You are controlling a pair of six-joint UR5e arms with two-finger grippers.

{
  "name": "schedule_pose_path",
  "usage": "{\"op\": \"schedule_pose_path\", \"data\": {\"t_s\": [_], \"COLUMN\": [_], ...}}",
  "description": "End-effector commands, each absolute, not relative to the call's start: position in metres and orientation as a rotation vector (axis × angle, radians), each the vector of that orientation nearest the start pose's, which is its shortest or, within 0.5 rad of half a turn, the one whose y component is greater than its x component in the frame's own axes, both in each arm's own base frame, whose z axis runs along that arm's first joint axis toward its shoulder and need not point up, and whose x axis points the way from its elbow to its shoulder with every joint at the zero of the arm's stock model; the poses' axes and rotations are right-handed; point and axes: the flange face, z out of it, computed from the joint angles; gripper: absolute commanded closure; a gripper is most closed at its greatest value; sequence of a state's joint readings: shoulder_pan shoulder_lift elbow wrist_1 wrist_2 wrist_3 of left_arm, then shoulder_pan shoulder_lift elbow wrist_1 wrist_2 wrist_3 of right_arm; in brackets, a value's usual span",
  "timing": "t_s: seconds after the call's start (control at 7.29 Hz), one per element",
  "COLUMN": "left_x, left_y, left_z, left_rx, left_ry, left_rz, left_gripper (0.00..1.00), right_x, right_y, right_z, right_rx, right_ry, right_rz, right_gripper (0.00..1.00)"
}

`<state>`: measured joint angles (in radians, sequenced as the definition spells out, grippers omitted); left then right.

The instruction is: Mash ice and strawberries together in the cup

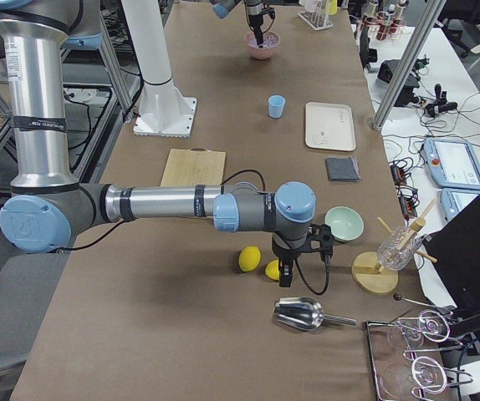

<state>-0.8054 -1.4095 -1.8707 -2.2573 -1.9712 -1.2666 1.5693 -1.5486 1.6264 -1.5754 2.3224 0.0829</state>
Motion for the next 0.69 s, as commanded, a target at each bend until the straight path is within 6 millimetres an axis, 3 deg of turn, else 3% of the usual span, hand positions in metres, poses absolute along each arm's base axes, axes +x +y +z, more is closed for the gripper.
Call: {"op": "schedule_pose_path", "data": {"t_s": [0.0,0.55], "left_x": [0.2439,0.2460], "left_y": [-0.3900,-0.3922], "left_z": [0.5210,0.5152], "left_rx": [0.106,0.112], "left_ry": [0.893,0.903], "left_rz": [-0.302,-0.302], "left_gripper": [0.29,0.29], "right_x": [0.0645,0.0660], "right_y": [-0.5044,-0.5041], "right_z": [0.6220,0.6227], "right_rx": [0.038,0.038], "right_ry": [-0.754,-0.754], "right_rz": [0.050,0.053], "right_gripper": [0.00,0.00]}}
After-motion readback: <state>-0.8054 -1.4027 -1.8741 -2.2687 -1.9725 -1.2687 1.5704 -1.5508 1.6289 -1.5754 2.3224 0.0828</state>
